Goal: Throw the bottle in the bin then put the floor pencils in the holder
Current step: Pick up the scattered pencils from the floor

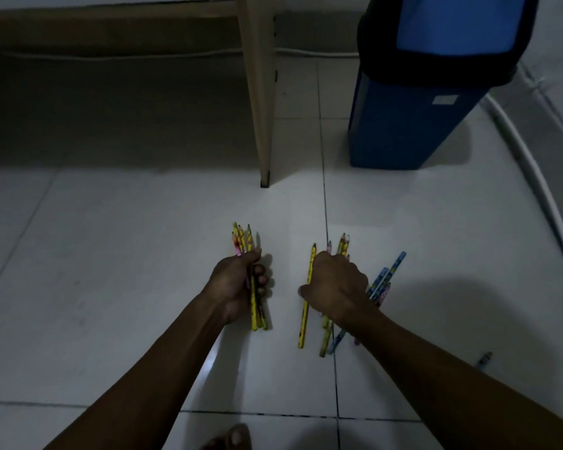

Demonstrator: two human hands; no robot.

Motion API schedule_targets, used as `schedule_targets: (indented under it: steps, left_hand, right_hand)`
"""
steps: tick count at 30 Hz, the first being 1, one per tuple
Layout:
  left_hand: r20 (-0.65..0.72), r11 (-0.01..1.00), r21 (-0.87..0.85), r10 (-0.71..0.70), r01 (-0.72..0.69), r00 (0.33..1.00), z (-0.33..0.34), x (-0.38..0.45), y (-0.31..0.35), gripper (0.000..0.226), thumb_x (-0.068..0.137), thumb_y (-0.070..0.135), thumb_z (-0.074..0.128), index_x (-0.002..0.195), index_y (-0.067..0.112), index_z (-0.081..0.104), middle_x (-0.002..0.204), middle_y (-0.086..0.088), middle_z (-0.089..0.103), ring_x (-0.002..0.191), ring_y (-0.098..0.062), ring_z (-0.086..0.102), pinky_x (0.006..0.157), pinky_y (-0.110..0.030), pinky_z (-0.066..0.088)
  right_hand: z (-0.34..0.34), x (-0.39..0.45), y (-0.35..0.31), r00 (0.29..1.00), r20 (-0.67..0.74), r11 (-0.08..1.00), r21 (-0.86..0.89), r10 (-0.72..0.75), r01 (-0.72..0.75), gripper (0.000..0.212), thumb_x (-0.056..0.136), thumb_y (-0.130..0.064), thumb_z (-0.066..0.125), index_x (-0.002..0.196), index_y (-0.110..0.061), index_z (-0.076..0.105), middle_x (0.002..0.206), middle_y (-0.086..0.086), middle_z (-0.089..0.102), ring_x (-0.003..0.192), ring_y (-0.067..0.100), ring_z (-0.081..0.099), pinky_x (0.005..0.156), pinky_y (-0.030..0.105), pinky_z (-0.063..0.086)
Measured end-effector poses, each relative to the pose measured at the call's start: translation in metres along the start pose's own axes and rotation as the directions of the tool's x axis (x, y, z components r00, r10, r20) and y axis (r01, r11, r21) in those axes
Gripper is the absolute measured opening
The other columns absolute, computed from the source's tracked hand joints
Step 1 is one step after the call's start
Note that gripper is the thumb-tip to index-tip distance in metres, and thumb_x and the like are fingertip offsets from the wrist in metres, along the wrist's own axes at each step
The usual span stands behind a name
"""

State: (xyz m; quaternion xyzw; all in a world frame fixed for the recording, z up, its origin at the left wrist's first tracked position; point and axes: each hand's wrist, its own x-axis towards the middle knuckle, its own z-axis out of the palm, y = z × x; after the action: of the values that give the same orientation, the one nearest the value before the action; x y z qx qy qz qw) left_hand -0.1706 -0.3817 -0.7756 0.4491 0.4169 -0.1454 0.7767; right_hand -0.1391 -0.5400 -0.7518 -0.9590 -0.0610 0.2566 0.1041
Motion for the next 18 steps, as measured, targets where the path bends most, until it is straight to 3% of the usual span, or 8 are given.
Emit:
schedule_targets:
  steps: [4,7,9,11,13,15,18]
  left_hand:
    - [-0.009,1.0,-0.003,-0.02,0.02,1.0,-0.001,0.001,0.0,0.02,0.095,0.022,0.051,0.077,0.017,0.048,0.052,0.0,0.043,0.042,-0.015,0.043,0.041,-0.023,0.033]
    - [0.003,0.999,0.029,-0.016,0.016,1.0,0.001,0.0,-0.002,0.019,0.095,0.02,0.052,0.077,0.016,0.048,0.053,-0.001,0.043,0.041,-0.014,0.042,0.039,-0.022,0.033]
    - [0.025,0.998,0.063,-0.011,0.009,1.0,0.002,-0.002,-0.004,0.018,0.093,0.02,0.056,0.077,0.017,0.048,0.053,0.0,0.041,0.04,-0.013,0.037,0.039,-0.021,0.03]
    - [0.064,0.993,0.112,0.019,-0.026,0.998,0.004,-0.003,-0.005,0.021,0.088,0.023,0.065,0.075,0.017,0.05,0.053,0.0,0.038,0.041,-0.013,0.033,0.039,-0.02,0.027]
    - [0.127,0.983,0.169,0.05,-0.071,0.991,0.005,-0.004,-0.006,0.022,0.082,0.027,0.072,0.073,0.014,0.057,0.054,-0.003,0.043,0.044,-0.016,0.037,0.041,-0.021,0.031]
    - [0.197,0.971,0.218,0.054,-0.097,0.979,0.007,-0.006,-0.008,0.024,0.079,0.028,0.075,0.072,0.007,0.064,0.059,-0.012,0.054,0.052,-0.023,0.05,0.052,-0.026,0.042]
    - [0.2,0.965,0.246,0.04,-0.089,0.979,0.013,-0.008,-0.009,0.026,0.088,0.026,0.066,0.075,0.003,0.063,0.065,-0.016,0.058,0.056,-0.024,0.056,0.057,-0.027,0.046]
  right_hand:
    - [0.002,0.001,-0.002,1.0,0.028,0.999,0.034,0.006,-0.007,0.02,0.082,-0.025,0.064,0.092,-0.011,0.054,0.112,0.01,0.063,0.102,0.027,0.064,0.07,0.028,0.046]
    - [0.0,0.003,-0.001,0.996,0.068,0.99,0.132,0.049,-0.057,0.019,0.077,-0.022,0.065,0.074,-0.01,0.051,0.092,0.008,0.066,0.083,0.024,0.068,0.06,0.025,0.048]
    - [-0.002,0.005,-0.001,0.993,0.109,0.939,0.336,0.039,-0.074,0.019,0.075,-0.021,0.067,0.068,-0.005,0.06,0.066,0.007,0.067,0.056,0.02,0.065,0.048,0.023,0.047]
    - [-0.005,0.003,-0.007,0.985,0.173,0.818,0.567,-0.01,-0.091,0.024,0.075,-0.02,0.071,0.068,0.003,0.069,0.052,0.01,0.064,0.038,0.02,0.058,0.041,0.023,0.043]
    - [-0.006,-0.001,-0.012,0.972,0.216,0.707,0.701,-0.087,-0.093,0.021,0.076,-0.02,0.074,0.066,-0.001,0.071,0.051,0.009,0.062,0.034,0.018,0.052,0.04,0.023,0.037]
    - [-0.004,-0.004,-0.013,0.964,0.219,0.628,0.774,-0.15,-0.078,0.024,0.078,-0.019,0.075,0.057,-0.01,0.068,0.049,0.006,0.059,0.034,0.016,0.049,0.04,0.023,0.032]
    - [-0.002,-0.004,-0.01,0.962,0.22,0.617,0.783,-0.161,-0.076,0.024,0.08,-0.023,0.076,0.061,-0.01,0.069,0.051,0.005,0.061,0.036,0.015,0.05,0.041,0.024,0.033]
